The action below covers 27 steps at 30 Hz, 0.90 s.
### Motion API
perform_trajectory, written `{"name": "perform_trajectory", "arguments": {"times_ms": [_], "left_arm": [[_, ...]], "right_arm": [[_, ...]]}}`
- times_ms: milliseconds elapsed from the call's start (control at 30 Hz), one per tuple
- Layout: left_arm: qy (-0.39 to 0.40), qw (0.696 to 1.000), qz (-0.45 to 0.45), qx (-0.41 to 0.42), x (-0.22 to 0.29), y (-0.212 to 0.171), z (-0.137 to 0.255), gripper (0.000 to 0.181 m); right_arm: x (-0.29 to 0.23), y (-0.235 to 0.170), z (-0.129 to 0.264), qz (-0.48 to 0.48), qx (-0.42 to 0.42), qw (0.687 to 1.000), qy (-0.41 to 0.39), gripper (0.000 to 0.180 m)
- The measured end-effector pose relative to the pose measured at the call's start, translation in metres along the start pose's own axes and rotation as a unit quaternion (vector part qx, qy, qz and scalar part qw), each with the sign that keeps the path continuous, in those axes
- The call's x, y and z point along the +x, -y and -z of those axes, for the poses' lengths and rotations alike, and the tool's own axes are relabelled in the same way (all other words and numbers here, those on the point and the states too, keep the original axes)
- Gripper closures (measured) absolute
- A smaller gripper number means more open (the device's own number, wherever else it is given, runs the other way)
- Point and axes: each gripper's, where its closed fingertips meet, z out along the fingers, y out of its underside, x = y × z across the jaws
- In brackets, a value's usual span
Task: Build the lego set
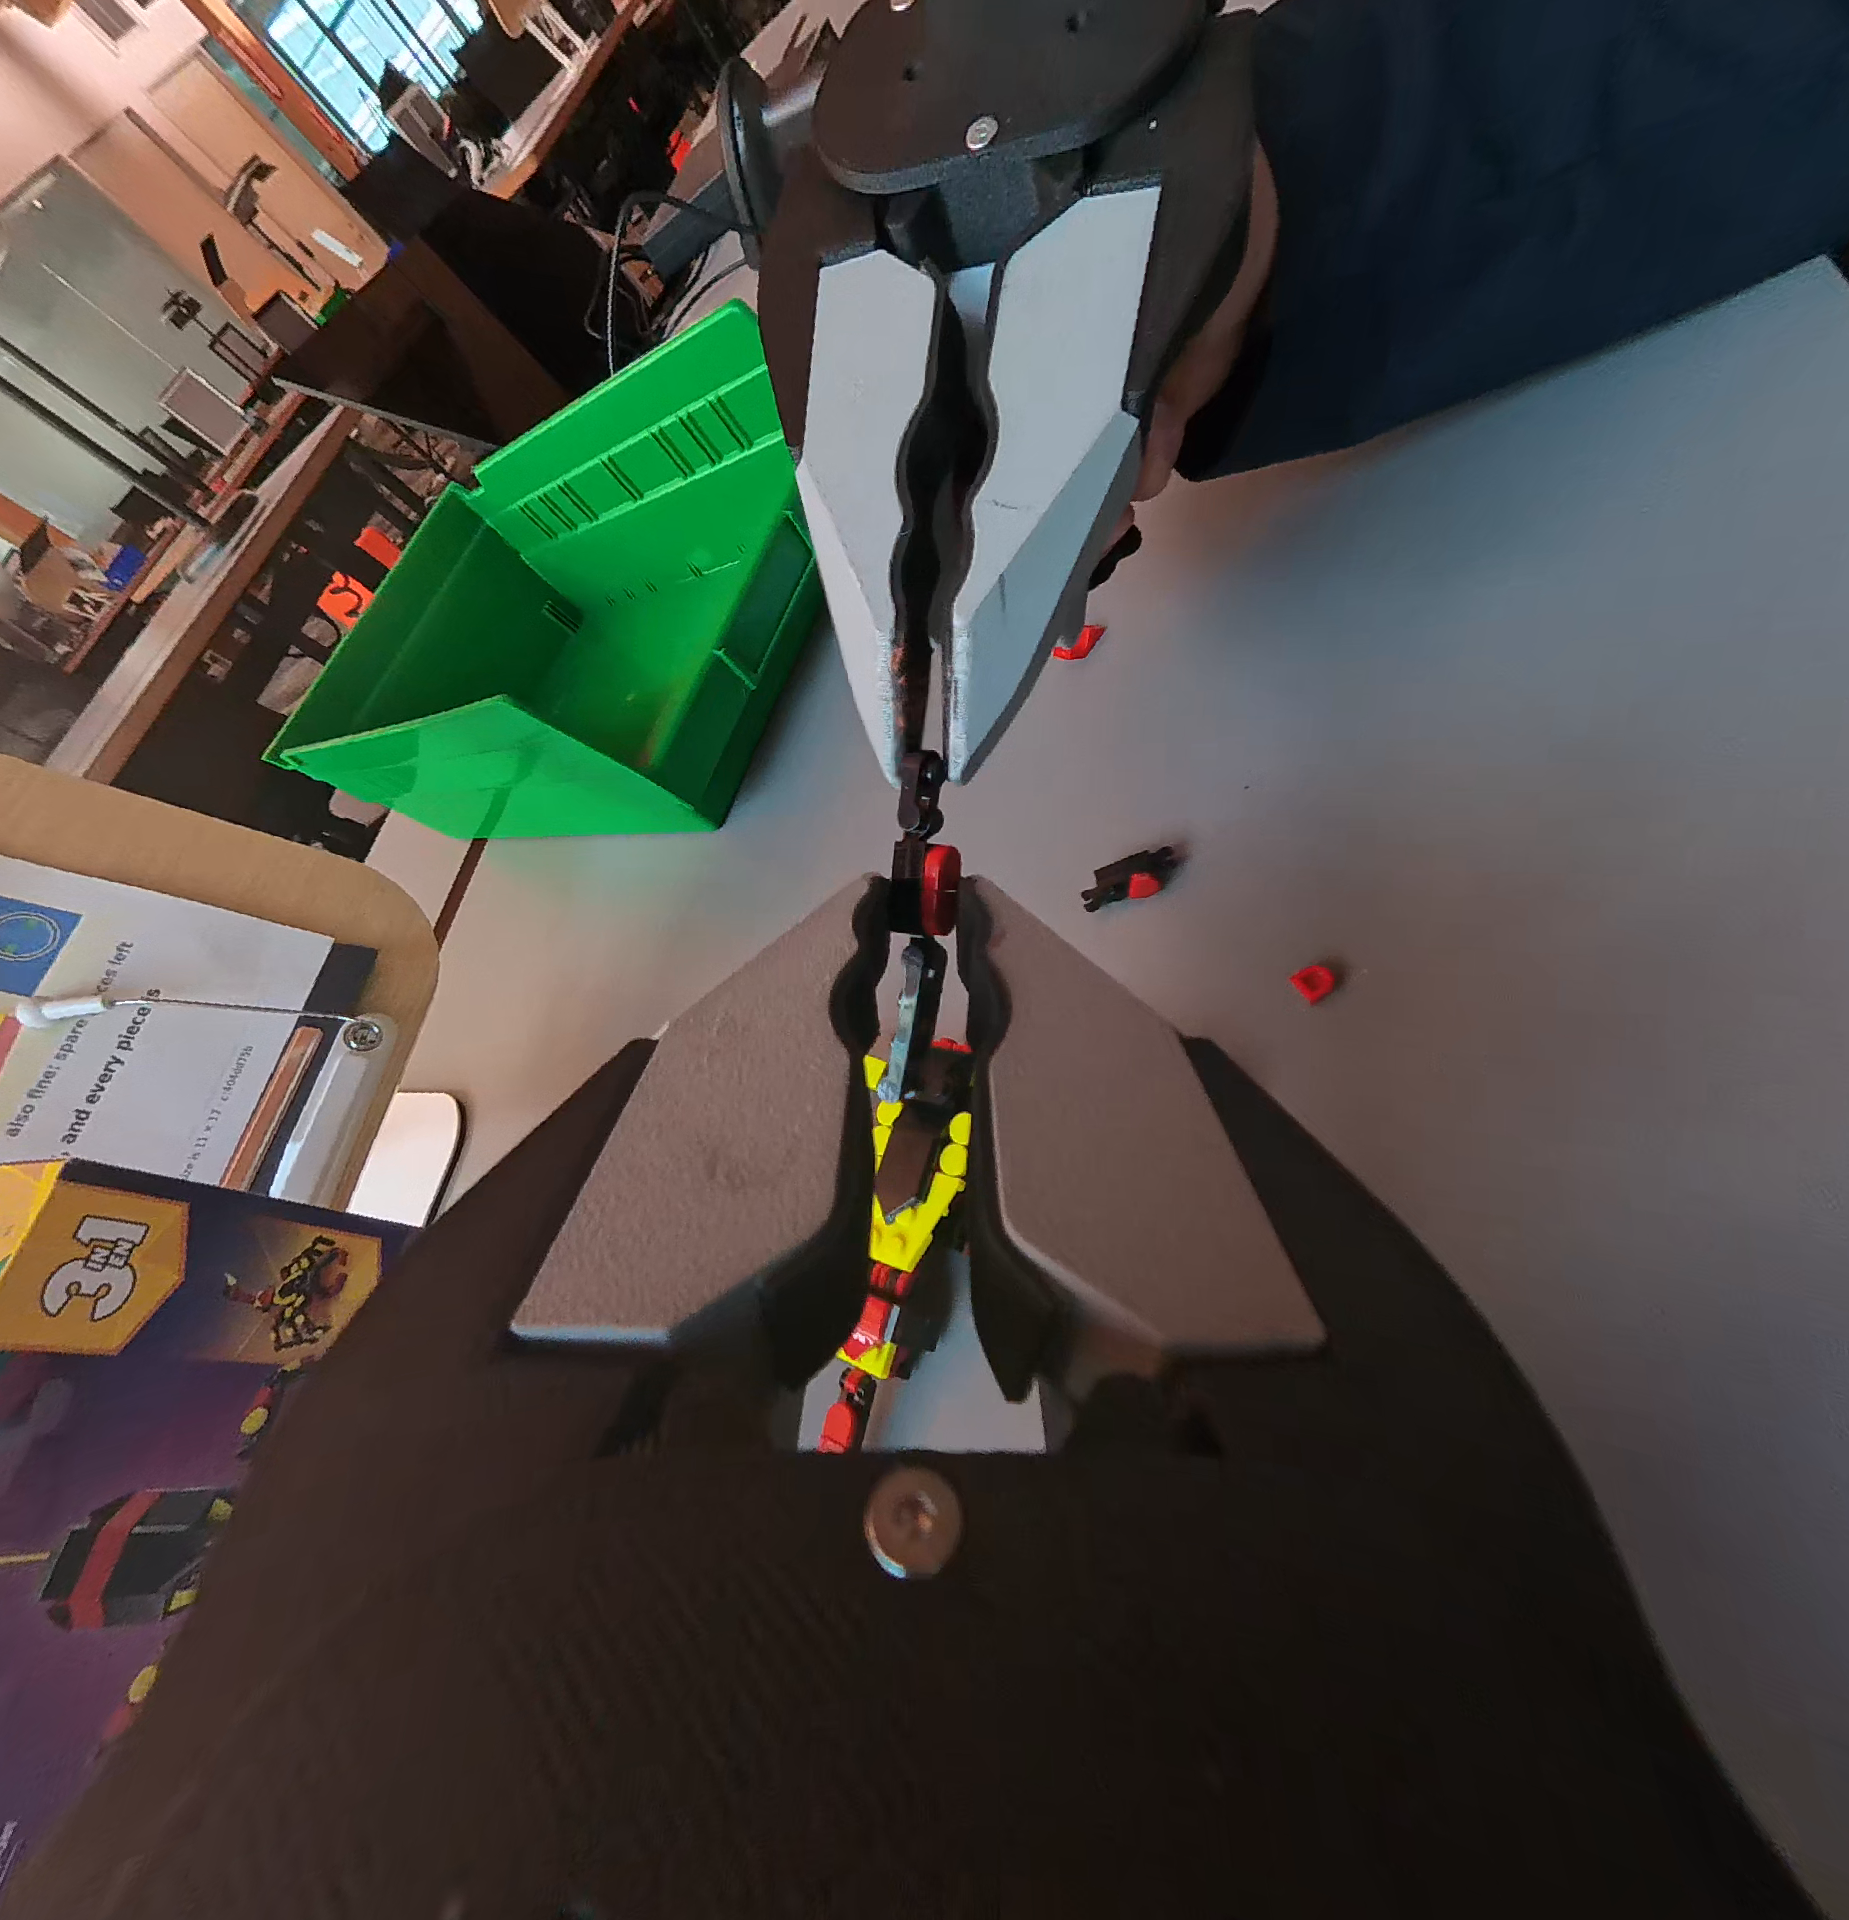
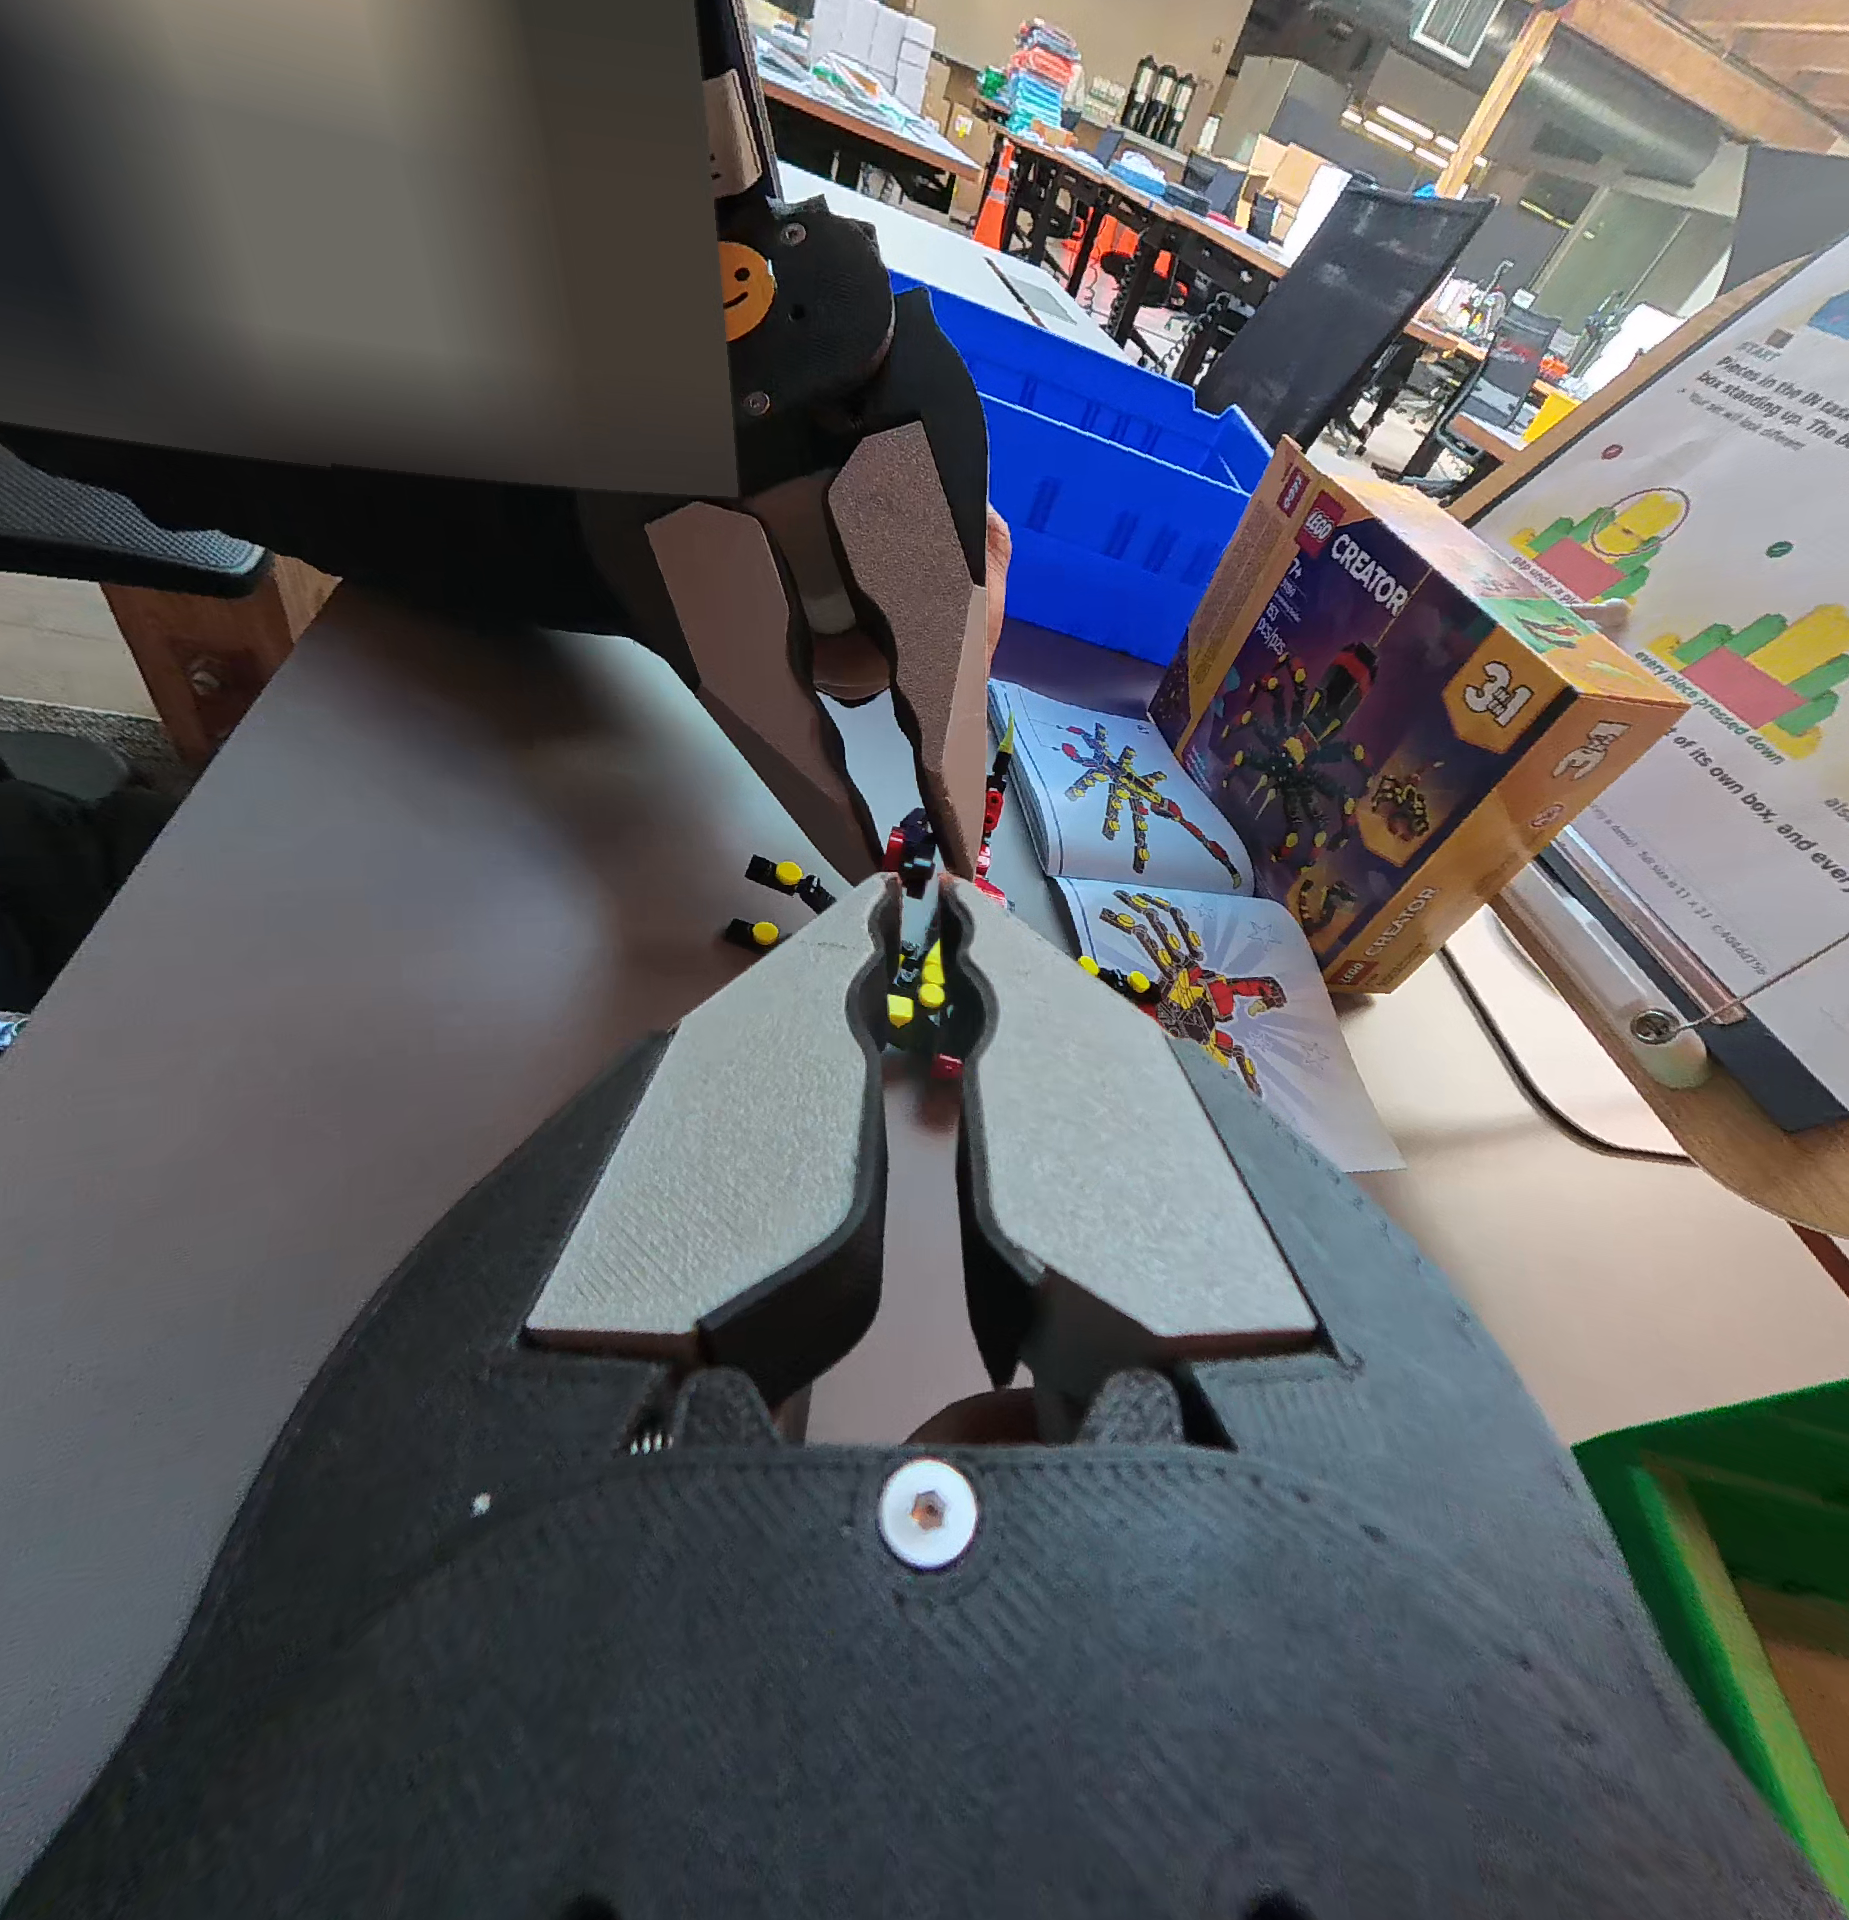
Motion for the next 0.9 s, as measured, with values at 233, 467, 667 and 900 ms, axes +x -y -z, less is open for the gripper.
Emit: {"name": "perform_trajectory", "arguments": {"times_ms": [233, 467, 667, 900], "left_arm": [[-0.012, 1.0, -0.017, 0.01, 0.004, 0.002, 0.003, 0.172], [-0.013, 1.0, -0.002, 0.021, 0.001, 0.004, 0.005, 0.174], [-0.02, 0.999, 0.021, 0.038, 0.0, 0.008, 0.006, 0.175], [-0.016, 0.998, 0.03, 0.055, -0.002, 0.014, 0.008, 0.175]], "right_arm": [[-0.002, 0.0, 0.0, -0.017, -0.005, 1.0, 0.017, 0.18], [0.006, -0.019, -0.009, -0.005, -0.054, 0.998, -0.019, 0.18], [0.005, -0.014, -0.005, 0.003, -0.023, 1.0, -0.012, 0.179], [0.002, -0.005, -0.002, 0.035, 0.002, 0.999, -0.018, 0.17]]}}
